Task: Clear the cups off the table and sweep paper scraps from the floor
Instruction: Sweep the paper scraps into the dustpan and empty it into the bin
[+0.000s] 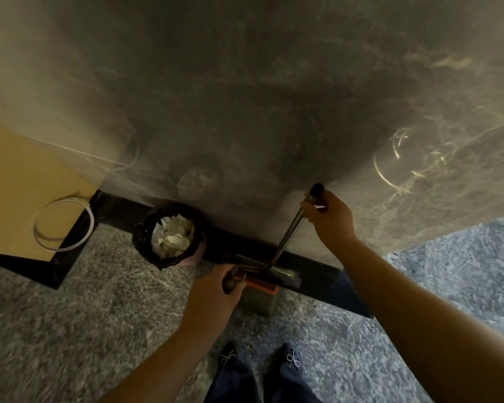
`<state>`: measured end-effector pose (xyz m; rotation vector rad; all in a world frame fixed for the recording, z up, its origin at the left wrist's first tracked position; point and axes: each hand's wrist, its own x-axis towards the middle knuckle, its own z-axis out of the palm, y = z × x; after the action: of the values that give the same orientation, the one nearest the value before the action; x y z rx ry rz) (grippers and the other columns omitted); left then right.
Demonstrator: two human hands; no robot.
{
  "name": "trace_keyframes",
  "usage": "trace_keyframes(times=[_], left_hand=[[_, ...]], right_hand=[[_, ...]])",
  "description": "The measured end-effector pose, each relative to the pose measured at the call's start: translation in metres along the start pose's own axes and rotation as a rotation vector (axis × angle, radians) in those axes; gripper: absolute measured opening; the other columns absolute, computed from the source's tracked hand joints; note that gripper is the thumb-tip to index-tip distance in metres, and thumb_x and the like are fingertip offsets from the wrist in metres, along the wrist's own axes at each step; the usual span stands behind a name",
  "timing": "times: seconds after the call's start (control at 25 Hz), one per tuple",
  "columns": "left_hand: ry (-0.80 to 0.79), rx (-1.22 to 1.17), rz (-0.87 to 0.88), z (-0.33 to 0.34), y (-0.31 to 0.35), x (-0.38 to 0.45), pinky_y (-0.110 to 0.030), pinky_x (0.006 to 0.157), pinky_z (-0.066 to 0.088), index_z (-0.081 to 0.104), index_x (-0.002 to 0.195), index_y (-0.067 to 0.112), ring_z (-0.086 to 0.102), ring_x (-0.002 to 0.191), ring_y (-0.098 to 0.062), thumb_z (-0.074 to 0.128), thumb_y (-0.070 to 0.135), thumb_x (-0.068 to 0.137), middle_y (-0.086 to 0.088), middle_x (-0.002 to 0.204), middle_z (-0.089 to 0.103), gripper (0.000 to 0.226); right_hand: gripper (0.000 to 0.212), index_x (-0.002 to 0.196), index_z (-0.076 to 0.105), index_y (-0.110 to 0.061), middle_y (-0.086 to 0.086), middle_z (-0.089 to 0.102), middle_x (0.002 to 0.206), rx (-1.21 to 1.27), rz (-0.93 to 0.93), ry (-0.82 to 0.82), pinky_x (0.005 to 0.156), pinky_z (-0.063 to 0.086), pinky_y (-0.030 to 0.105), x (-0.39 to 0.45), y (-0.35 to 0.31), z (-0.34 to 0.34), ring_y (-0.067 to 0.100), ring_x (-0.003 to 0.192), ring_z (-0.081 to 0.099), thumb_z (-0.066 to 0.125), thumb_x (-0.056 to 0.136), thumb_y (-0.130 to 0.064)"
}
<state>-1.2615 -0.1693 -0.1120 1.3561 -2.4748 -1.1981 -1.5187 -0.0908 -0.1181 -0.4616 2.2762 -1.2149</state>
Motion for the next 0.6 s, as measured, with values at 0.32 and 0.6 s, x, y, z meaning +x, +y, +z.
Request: trace_keyframes(times=[0.32, 0.6], left_hand=[[0.022, 0.015, 0.090, 0.004, -0.004, -0.013, -0.006, 0.068, 0.046, 0.062, 0.125, 0.019, 0.060, 0.083, -0.001, 0.069, 0.030, 0.087, 0.009, 0.092, 0.066, 0.040], [-0.041, 0.057, -0.017, 0.010, -0.010, -0.013, -0.012, 0.069, 0.049, 0.058, 0.126, 0.027, 0.061, 0.082, -0.003, 0.067, 0.037, 0.088, 0.012, 0.093, 0.064, 0.041]], right_hand=[[0.027, 0.121, 0.054, -0.021, -0.004, 0.067, 0.086, 0.088, -0.064, 0.059, 0.075, 0.053, 0.023, 0.007, -0.004, -0.004, 0.009, 0.078, 0.067, 0.055, 0.095, -0.029], [0.014, 0.099, 0.059, -0.030, -0.010, 0.068, 0.089, 0.220, 0.052, 0.153, 0.084, 0.055, 0.030, 0.018, 0.017, -0.002, 0.008, 0.082, 0.068, 0.067, 0.087, -0.027]])
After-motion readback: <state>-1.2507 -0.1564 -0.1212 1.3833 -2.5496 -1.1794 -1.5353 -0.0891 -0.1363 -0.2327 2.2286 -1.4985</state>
